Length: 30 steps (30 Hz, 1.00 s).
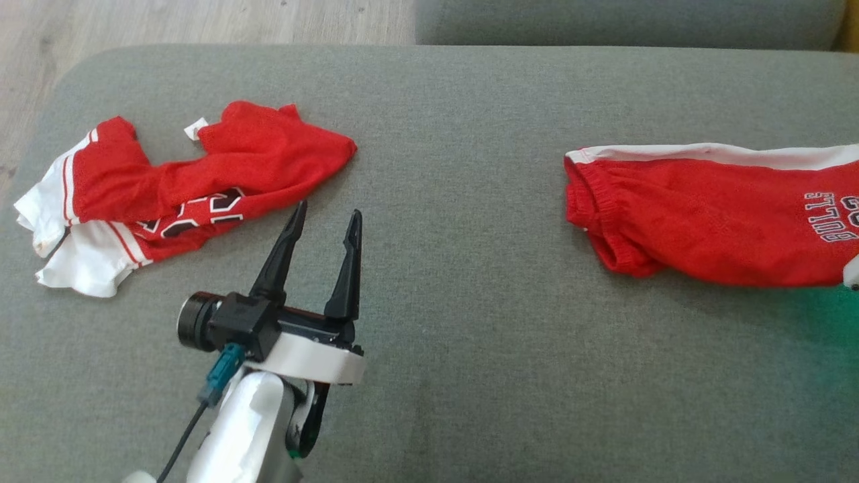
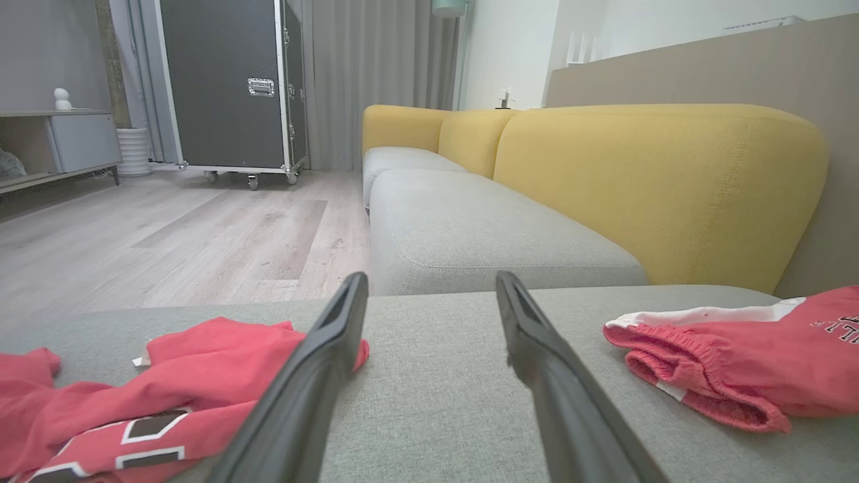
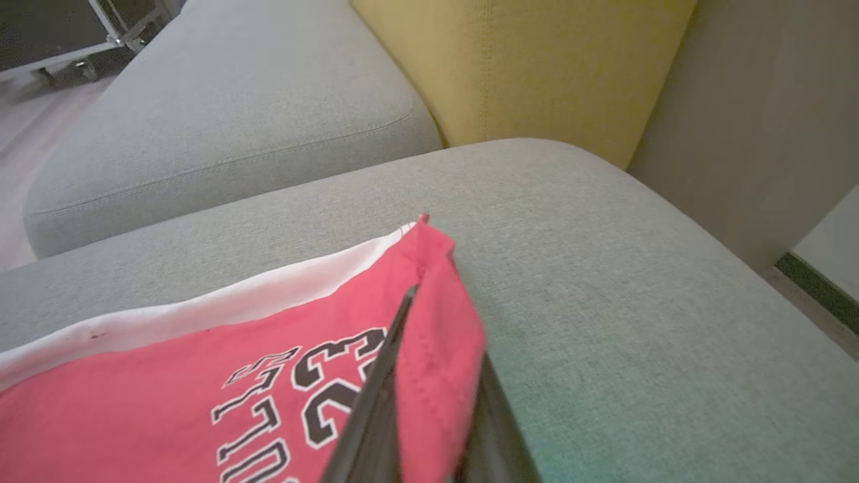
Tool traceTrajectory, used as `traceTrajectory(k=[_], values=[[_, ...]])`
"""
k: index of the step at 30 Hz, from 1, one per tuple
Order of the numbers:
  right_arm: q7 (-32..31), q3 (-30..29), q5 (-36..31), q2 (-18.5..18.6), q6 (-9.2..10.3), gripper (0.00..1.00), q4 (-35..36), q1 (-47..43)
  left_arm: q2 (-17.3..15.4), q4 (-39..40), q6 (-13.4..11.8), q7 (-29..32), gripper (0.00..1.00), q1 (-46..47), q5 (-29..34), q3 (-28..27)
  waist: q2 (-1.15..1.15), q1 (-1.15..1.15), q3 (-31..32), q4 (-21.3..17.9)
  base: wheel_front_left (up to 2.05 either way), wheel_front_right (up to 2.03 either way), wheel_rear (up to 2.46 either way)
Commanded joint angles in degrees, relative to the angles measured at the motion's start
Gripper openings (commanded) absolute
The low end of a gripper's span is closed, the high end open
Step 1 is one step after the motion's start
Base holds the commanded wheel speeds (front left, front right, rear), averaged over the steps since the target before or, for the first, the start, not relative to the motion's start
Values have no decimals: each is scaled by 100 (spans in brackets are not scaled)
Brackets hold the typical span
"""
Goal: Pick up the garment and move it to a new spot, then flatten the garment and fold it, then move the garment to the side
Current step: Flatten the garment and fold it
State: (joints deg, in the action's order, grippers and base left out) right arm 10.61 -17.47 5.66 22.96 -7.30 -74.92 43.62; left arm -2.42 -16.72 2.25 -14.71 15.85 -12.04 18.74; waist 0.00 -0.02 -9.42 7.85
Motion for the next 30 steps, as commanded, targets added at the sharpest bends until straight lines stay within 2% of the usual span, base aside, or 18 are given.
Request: traceTrajectory(k=[1, 6, 12, 17, 23, 30], values=[[162, 16, -73, 81, -19, 0, 180, 24, -46, 219, 22, -29, 100, 101, 66, -195, 0, 2, -32, 8, 0, 0, 0], [351, -134, -208, -126, -19, 0, 458, 37, -46, 222, 48, -29, 100, 86, 104, -214, 0, 2, -82, 14, 0, 0, 0], [423, -72, -369, -679, -19, 0, 924, -9, -46, 116, 86, -29, 100, 58, 140, -233, 0, 2, 138, 30, 0, 0, 0], [434, 384, -237, -1108, -19, 0, 1259, -111, -48, 65, 96, -29, 100, -17, 159, -279, 0, 2, 326, 81, 0, 0, 0], [437, 998, 95, -1425, -19, 0, 1629, -285, -59, 7, 119, -29, 100, -97, 177, -332, 0, 2, 453, 153, 0, 0, 0], [438, 2059, 712, -1527, -19, 0, 1866, -685, -58, -27, 124, -29, 100, -168, 185, -386, 0, 2, 569, 288, 0, 0, 0]])
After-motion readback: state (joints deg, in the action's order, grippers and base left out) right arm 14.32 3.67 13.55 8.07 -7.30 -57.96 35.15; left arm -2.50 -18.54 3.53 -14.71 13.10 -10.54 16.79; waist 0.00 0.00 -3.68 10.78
